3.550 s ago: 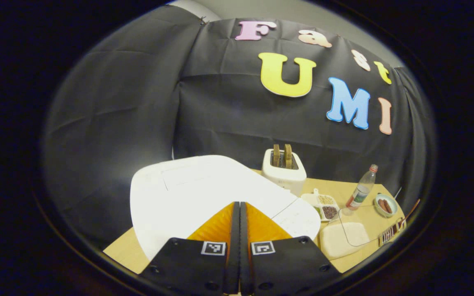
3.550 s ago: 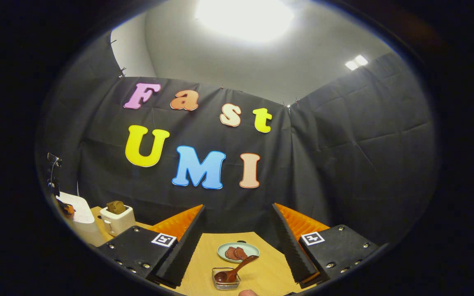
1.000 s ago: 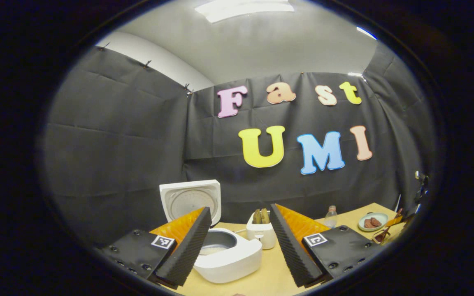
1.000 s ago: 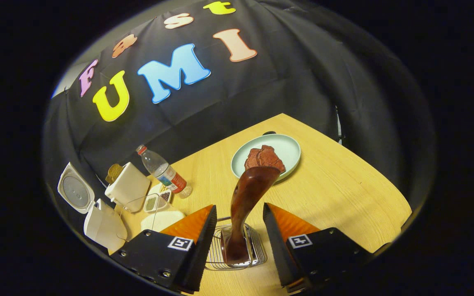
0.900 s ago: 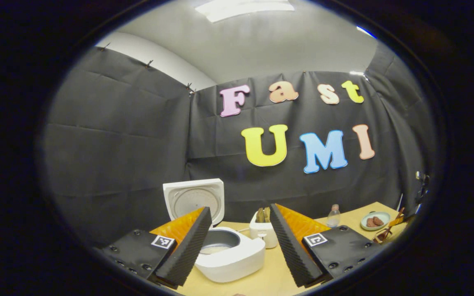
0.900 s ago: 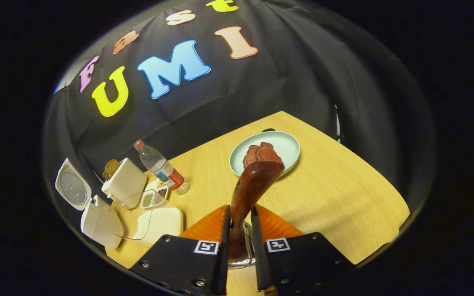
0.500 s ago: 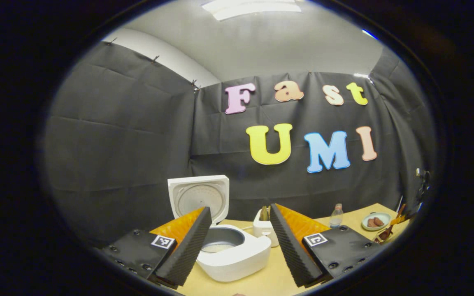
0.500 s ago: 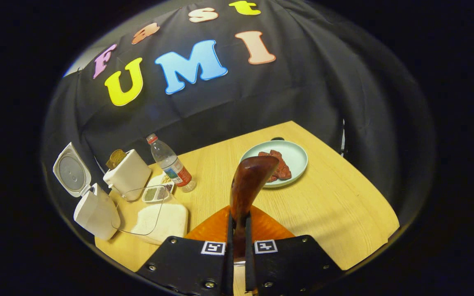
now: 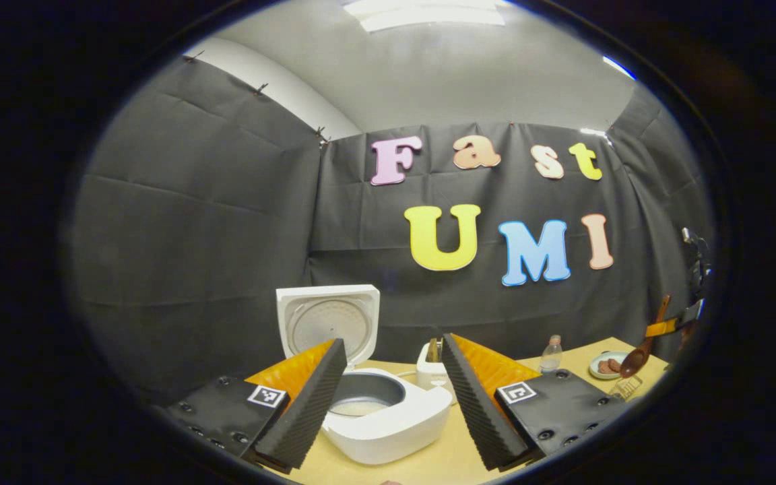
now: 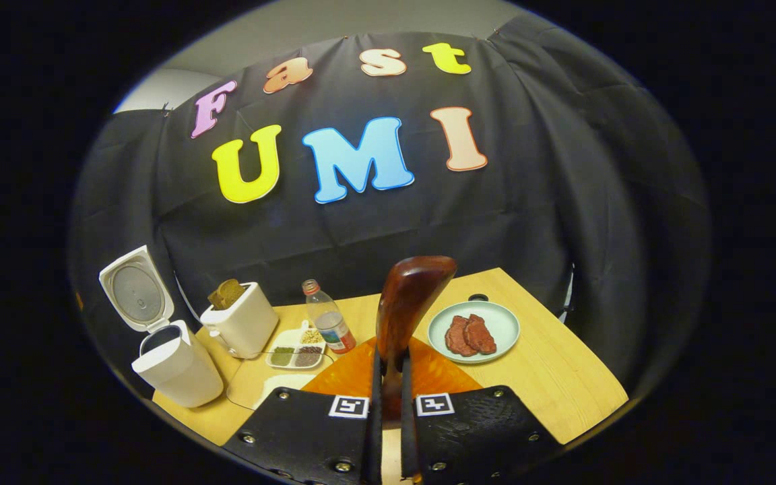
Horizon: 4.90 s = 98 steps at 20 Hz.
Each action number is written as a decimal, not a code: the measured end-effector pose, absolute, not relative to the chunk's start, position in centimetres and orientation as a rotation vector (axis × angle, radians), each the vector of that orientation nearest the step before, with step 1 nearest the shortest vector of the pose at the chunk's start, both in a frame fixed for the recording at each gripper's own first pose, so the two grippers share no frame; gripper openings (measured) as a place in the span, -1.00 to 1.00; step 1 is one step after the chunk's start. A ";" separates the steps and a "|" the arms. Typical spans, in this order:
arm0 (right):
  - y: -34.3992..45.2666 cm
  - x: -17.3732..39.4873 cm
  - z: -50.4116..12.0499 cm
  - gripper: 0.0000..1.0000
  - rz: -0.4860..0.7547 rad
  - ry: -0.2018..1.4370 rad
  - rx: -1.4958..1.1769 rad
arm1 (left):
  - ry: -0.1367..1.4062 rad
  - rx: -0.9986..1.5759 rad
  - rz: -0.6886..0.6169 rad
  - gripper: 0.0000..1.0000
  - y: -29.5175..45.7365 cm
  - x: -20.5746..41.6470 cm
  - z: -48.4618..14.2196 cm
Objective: Close the left gripper, press the button to open the rice cooker; take a wooden spoon from the chopstick holder with the right hand, scoop a spoonful of rice and pour it into the rice cooker, then put the wooden spoon back into the chopstick holder.
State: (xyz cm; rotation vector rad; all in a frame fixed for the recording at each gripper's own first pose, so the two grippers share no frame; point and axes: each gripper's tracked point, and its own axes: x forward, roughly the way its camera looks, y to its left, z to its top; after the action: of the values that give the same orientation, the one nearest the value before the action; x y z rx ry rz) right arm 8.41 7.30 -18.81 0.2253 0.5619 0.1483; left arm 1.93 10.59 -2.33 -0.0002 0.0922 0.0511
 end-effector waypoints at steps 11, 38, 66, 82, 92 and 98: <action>18.1 8.8 -21.2 -0.77 0.201 0.586 0.238 | 0.130 0.011 0.071 0.97 18.2 0.7 -4.3; 28.9 6.4 -32.9 -0.77 0.188 0.885 0.588 | 0.210 0.000 0.099 0.97 24.4 -0.4 -8.3; 40.9 9.9 -17.7 -0.78 0.442 0.880 1.294 | 0.232 -0.105 0.225 0.94 28.0 -4.3 -10.4; 59.0 11.0 -17.7 -0.77 0.609 0.898 0.965 | 0.263 -0.102 0.381 0.92 33.8 -10.2 -11.8; 63.9 9.7 -20.0 -0.77 0.723 0.761 0.458 | 0.274 -0.111 0.443 0.94 36.2 -11.7 -12.7; 65.9 8.2 -17.2 -0.77 0.861 0.550 0.112 | 0.284 -0.118 0.435 0.94 36.0 -11.6 -13.3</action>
State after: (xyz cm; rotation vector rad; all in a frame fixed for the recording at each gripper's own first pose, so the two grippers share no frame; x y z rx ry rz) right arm 8.16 65.93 -17.20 0.1123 0.5497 0.8610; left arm -11.64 36.04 -13.29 -0.1183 0.2840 0.4347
